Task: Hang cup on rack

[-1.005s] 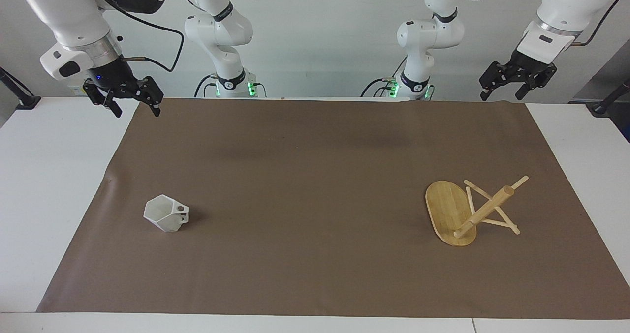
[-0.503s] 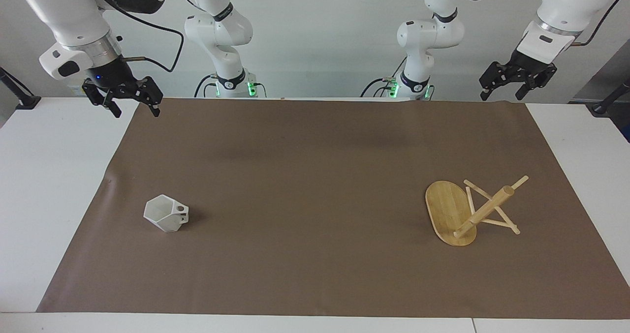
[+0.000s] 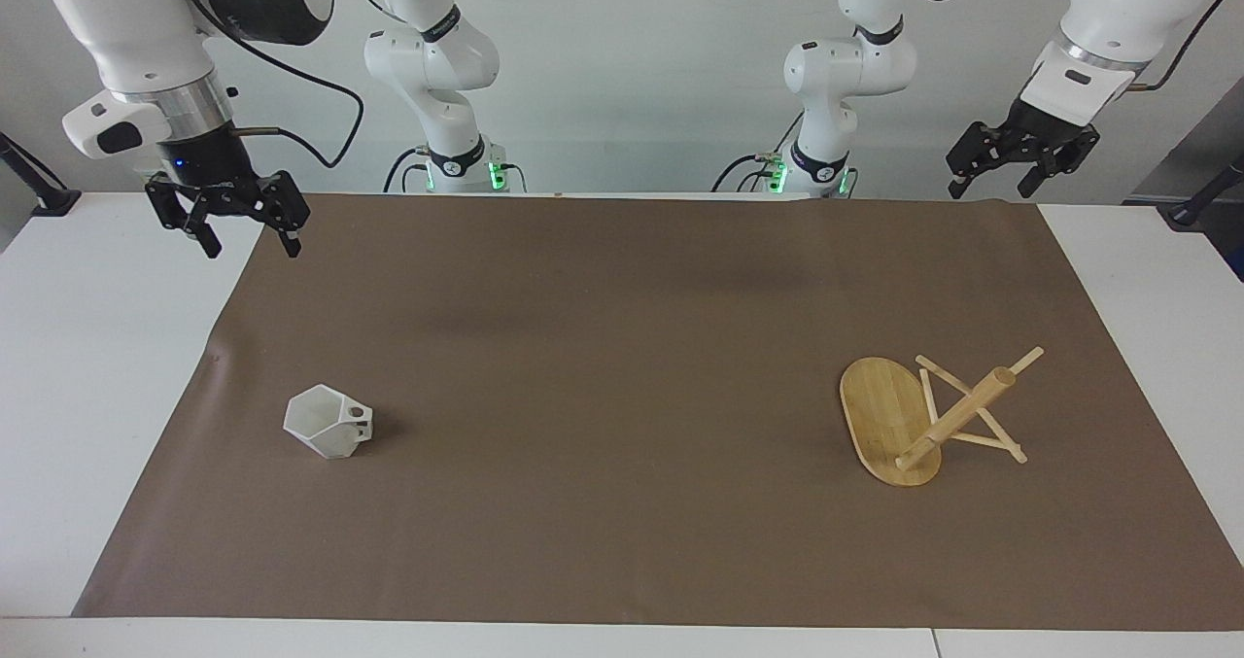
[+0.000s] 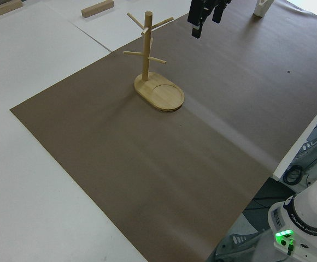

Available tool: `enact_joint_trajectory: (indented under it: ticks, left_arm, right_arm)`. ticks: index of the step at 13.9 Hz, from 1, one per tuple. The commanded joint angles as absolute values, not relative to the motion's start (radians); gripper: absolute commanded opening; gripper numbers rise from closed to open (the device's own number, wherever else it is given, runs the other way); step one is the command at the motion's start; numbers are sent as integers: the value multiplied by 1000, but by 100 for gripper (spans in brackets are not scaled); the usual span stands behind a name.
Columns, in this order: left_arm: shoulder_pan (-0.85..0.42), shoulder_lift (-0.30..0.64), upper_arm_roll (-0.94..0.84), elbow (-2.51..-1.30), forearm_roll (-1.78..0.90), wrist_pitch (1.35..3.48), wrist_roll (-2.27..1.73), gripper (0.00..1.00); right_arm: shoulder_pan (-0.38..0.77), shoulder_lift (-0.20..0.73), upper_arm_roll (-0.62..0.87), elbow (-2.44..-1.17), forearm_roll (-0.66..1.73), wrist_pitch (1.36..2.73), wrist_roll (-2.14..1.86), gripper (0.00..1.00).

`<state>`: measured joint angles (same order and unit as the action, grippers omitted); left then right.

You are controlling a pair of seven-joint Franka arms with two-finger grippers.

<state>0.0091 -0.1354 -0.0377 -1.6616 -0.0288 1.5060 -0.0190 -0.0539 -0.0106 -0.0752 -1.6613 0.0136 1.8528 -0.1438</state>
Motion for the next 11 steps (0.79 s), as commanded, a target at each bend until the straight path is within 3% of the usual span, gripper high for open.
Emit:
enact_joint_trajectory:
  ticks: [1,11]
  left_arm:
    - [17,-161,-44,-1686,-11,1500,-25,100]
    - [17,-161,-44,-1686,-11,1500,-25,100]
  right_arm:
    - [-43,-20,-87,-1736,17,1946,-170,100]
    - [-58,195,-94,-1793,17,2255,-290,100]
